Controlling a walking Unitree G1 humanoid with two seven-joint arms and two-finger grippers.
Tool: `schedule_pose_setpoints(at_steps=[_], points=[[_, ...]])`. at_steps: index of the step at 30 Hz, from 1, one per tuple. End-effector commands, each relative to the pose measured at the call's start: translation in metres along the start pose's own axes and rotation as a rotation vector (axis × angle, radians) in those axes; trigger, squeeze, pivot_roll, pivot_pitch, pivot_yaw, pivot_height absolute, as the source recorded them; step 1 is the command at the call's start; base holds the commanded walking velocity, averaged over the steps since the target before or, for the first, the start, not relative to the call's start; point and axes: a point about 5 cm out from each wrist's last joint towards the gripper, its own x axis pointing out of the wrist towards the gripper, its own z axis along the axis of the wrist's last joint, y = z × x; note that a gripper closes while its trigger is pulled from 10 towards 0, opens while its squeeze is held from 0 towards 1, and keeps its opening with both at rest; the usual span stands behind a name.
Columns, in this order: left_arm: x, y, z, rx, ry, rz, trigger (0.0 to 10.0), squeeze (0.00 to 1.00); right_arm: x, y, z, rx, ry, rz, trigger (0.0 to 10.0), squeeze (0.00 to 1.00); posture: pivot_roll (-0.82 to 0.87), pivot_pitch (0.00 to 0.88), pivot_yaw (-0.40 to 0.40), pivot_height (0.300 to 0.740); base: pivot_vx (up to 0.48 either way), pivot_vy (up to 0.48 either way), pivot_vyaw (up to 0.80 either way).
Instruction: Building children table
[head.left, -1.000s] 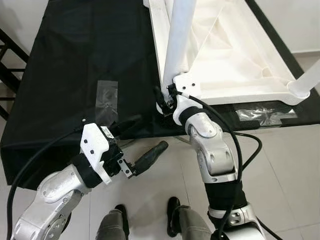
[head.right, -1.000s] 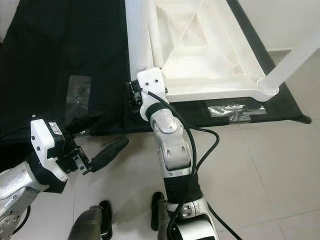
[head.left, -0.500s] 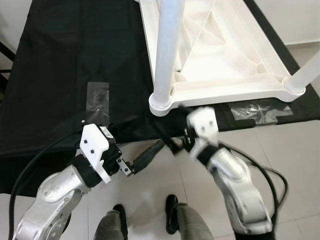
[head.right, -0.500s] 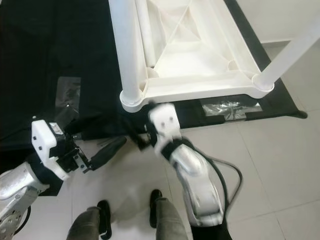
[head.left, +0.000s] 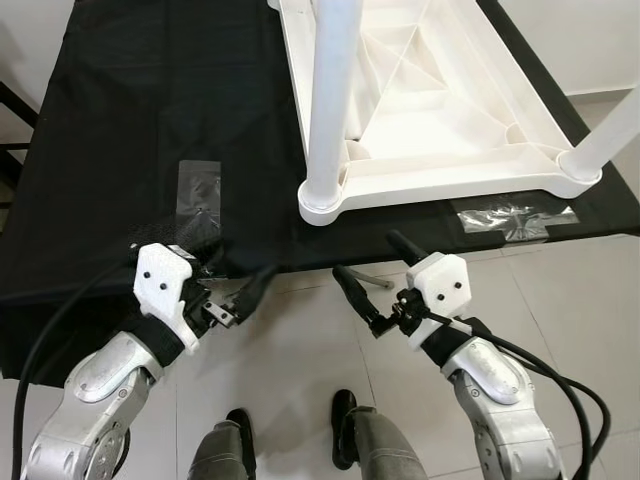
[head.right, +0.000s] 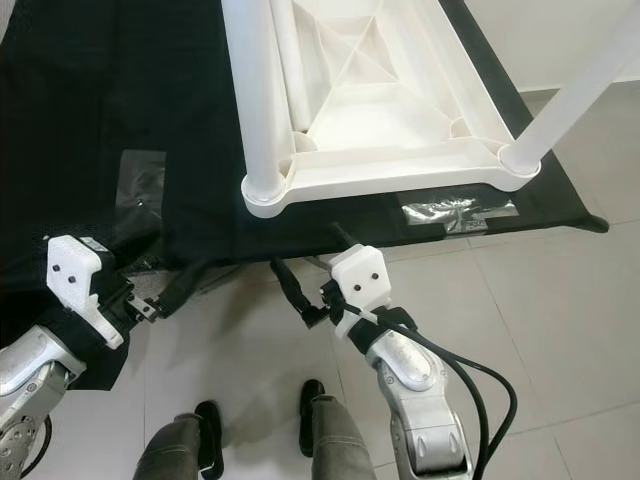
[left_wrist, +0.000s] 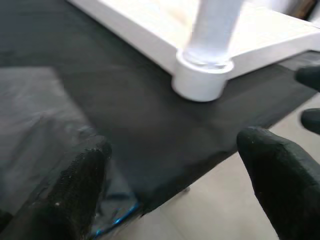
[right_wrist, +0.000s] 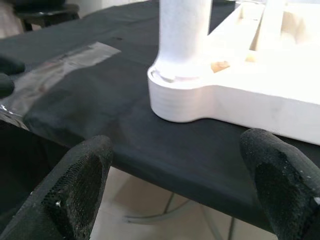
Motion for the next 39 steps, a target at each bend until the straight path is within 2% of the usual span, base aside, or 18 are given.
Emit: schedule_pose_setpoints(at_steps=[1, 4, 9, 13, 25, 34, 39], points=[[-0.008, 0.002, -0.013, -0.047, 0.031, 0.049, 10.0, 0.0, -0.003, 0.008, 0.0, 0.035, -0.022, 0.061, 10.0, 0.0, 0.02, 0.315, -0.036, 0.74, 0.0, 0.0, 0.0], [-0.01, 0.001, -0.02, -0.097, 0.04, 0.074, 10.0, 0.0, -0.003, 0.011, -0.001, 0.062, -0.024, 0.098, 10.0, 0.0, 0.02, 0.31, -0.039, 0.74, 0.0, 0.0, 0.0], [-0.012, -0.003, -0.027, -0.133, 0.047, 0.089, 10.0, 0.0, -0.006, 0.013, -0.004, 0.076, -0.024, 0.12, 10.0, 0.0, 0.02, 0.308, -0.042, 0.74, 0.0, -0.049, 0.0], [-0.012, -0.007, -0.028, -0.174, 0.038, 0.083, 10.0, 0.0, -0.006, 0.013, -0.006, 0.08, -0.022, 0.125, 10.0, 0.0, 0.02, 0.306, -0.044, 0.74, 0.0, -0.444, 0.0], [-0.011, -0.013, -0.028, -0.204, 0.022, 0.049, 10.0, 0.0, -0.005, 0.012, -0.008, 0.106, -0.024, 0.157, 10.0, 0.0, 0.0, 0.302, -0.046, 0.74, 0.0, -0.458, 0.0], [-0.009, -0.018, -0.027, -0.217, 0.019, 0.021, 10.0, 0.0, -0.003, 0.008, -0.014, 0.112, -0.006, 0.123, 10.0, 0.0, 0.01, 0.302, -0.04, 0.74, 0.0, -0.442, 0.0], [-0.007, -0.024, -0.031, -0.229, 0.025, 0.005, 10.0, 0.0, 0.0, -0.001, -0.022, 0.08, 0.038, 0.05, 10.0, 0.0, 0.0, 0.296, -0.041, 0.74, 0.0, -0.439, 0.0]])
